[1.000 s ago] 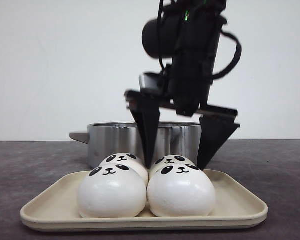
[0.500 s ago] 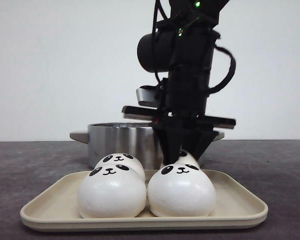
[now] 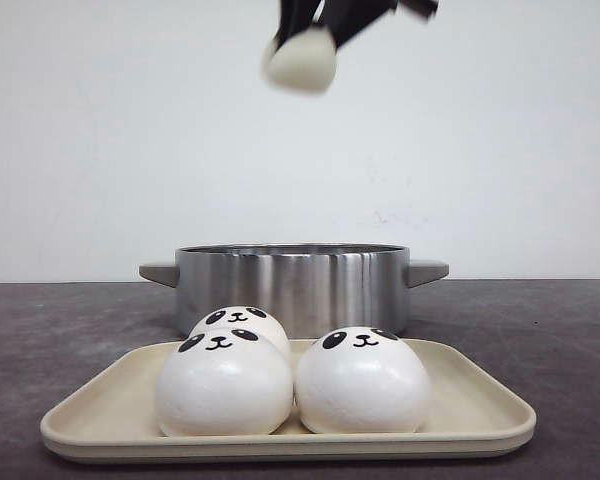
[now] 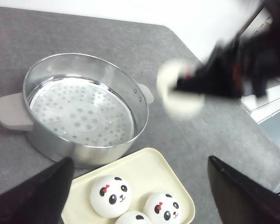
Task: Steam buns
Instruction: 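Lift the bun with the right gripper and carry it over the pot, then lower the bun into the steamer pot and open the right gripper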
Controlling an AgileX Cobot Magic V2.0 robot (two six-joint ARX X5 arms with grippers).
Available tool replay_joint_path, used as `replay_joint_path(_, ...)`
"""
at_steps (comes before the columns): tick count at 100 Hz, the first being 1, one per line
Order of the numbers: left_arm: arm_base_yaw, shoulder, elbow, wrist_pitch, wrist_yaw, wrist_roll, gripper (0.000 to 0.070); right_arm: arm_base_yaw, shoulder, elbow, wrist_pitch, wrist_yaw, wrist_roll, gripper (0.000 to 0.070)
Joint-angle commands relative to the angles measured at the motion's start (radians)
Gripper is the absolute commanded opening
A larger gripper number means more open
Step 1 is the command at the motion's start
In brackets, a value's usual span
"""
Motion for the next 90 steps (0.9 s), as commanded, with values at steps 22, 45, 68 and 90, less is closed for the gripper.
replay_joint_path(22, -0.005, 0.003, 0.012, 0.021, -0.013, 0.008, 0.0555, -0.098, 0.121, 0.086, 0.147, 0.003, -0.094, 0.0004)
replay_joint_path(45, -0.004, 0.003, 0.012, 0.021, -0.021, 0.008, 0.0555, -0.148, 0.301, 0.087, 0.245, 0.009, -0.119, 0.0004)
replay_joint_path(68, -0.004, 0.003, 0.012, 0.019, -0.023, 0.008, 0.0555, -0.171, 0.476, 0.087, 0.352, 0.056, -0.119, 0.0004)
replay_joint_path(90, -0.004, 0.003, 0.012, 0.013, -0.024, 0.011, 0.0555, -0.190, 0.573, 0.086, 0.333, 0.057, -0.115, 0.0004)
